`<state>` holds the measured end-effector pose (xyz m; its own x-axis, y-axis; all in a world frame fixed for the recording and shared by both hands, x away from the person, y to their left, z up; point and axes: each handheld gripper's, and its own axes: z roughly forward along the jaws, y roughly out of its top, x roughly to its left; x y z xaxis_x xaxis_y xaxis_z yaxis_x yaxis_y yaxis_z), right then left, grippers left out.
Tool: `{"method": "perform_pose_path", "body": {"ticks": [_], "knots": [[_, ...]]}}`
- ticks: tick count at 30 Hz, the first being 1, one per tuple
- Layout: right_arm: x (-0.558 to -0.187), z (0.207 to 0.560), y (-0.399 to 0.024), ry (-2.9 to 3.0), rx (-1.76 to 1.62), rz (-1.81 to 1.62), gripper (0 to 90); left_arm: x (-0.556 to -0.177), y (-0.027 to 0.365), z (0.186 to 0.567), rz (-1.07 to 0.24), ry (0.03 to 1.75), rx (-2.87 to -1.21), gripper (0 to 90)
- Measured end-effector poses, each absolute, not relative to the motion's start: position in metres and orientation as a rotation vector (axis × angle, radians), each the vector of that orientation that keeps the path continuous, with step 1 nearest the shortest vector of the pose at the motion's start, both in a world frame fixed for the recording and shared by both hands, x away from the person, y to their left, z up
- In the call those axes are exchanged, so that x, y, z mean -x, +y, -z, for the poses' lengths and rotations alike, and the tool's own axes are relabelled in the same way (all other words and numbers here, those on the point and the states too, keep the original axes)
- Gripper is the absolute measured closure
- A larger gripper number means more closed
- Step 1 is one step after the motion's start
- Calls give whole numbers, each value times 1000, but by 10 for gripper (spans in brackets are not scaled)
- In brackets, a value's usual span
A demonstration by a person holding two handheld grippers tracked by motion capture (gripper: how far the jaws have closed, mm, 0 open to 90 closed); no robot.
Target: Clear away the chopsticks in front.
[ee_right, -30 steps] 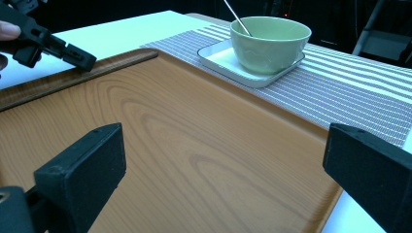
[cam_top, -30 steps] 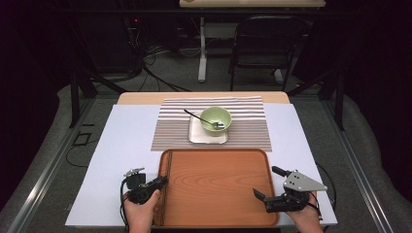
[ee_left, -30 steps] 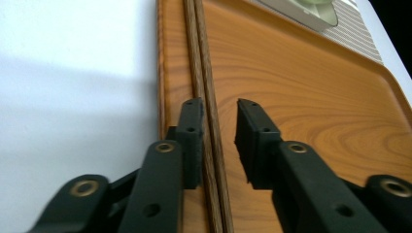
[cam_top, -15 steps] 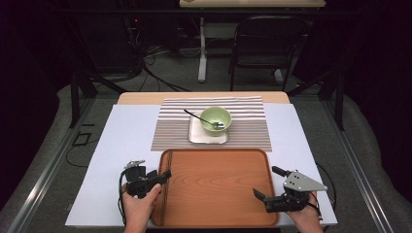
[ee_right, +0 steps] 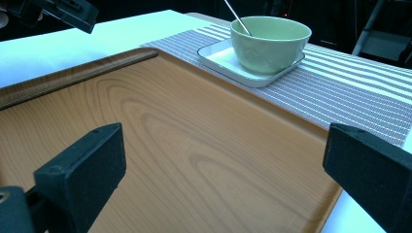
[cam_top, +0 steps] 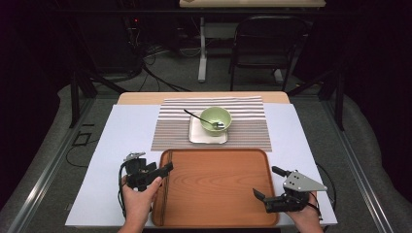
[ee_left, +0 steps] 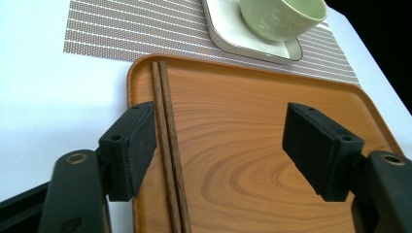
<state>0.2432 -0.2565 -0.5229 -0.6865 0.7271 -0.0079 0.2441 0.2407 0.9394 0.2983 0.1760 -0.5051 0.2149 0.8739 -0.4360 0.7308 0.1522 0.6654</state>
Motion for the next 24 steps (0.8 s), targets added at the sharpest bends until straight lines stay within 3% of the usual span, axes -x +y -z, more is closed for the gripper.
{"method": "perform_pose_path", "body": {"ticks": [24], "knots": [[-243,523,-256,2076,-887,-1442,16,-329,163,482,-255,1496,-1650,259]]}}
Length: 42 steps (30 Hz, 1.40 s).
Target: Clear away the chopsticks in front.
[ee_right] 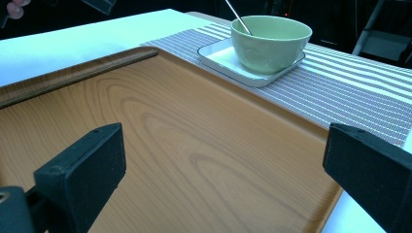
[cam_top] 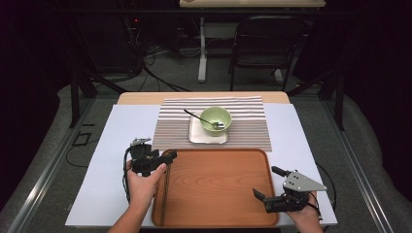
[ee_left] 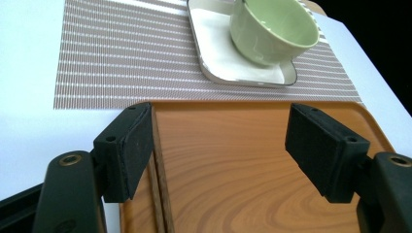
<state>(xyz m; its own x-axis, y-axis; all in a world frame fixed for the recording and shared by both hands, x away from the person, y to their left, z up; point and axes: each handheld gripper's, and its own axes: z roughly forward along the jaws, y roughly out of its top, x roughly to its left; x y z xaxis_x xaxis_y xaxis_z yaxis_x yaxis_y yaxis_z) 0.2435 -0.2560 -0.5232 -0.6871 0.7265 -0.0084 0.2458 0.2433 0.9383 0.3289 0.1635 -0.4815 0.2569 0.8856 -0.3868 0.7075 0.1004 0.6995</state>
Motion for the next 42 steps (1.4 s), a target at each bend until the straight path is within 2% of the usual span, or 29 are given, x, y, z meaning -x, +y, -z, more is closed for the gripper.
{"method": "perform_pose_path", "body": {"ticks": [18,42], "knots": [[-244,523,-256,2078,-885,-1442,16,-360,151,464,-247,1488,-1640,258],[-244,524,-256,2081,-886,-1442,16,-404,115,450,-209,1449,-1660,274]]}}
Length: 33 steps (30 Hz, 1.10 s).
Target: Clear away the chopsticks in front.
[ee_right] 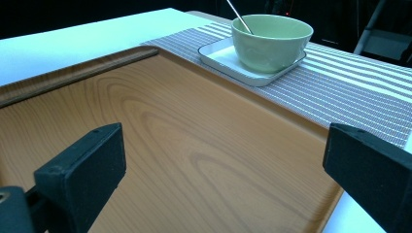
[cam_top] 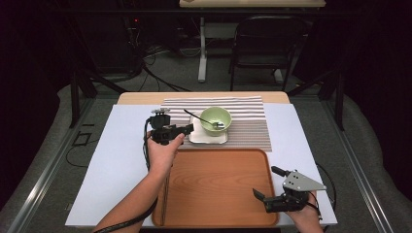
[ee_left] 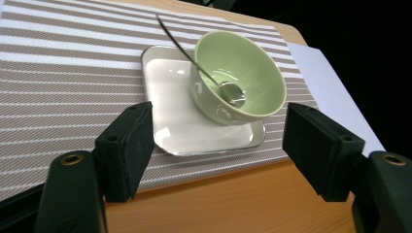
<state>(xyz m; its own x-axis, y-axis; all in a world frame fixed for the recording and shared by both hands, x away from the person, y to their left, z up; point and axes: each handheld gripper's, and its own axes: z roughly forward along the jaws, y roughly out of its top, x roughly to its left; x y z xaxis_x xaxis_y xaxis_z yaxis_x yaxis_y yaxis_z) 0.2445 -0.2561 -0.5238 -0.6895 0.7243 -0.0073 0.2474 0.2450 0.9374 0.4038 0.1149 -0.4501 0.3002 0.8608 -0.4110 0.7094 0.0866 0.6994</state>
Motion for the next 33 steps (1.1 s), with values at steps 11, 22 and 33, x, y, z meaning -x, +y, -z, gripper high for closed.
{"method": "perform_pose_path", "body": {"ticks": [11,22,33], "knots": [[-245,524,-257,2082,-884,-1444,16,-428,110,457,-175,1489,-1637,287],[-245,524,-256,2086,-879,-1444,16,-446,105,466,-185,1540,-1618,294],[-245,524,-256,2088,-872,-1446,16,-458,100,479,-170,1572,-1608,313]]}}
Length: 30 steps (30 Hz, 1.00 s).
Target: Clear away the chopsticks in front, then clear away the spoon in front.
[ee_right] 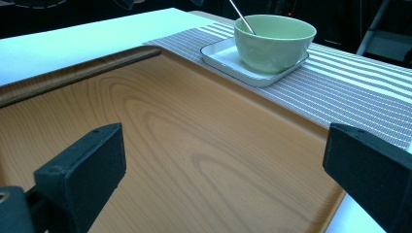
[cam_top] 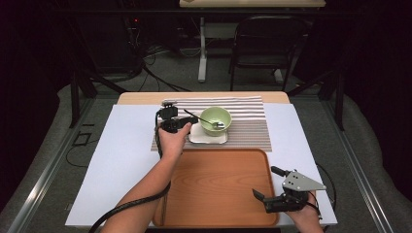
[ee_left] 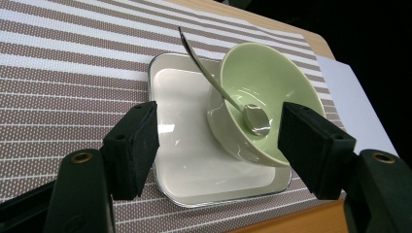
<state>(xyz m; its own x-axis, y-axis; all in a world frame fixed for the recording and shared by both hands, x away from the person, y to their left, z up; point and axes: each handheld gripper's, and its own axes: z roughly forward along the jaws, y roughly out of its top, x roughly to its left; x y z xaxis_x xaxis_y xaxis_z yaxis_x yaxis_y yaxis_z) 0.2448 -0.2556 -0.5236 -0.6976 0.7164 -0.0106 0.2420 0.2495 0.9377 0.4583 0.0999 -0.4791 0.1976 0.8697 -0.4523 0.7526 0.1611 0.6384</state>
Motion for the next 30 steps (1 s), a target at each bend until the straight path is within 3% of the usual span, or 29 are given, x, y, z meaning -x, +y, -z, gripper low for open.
{"method": "perform_pose_path", "body": {"ticks": [30], "knots": [[-245,522,-257,2086,-867,-1458,16,-493,69,513,-131,1665,-1537,376]]}}
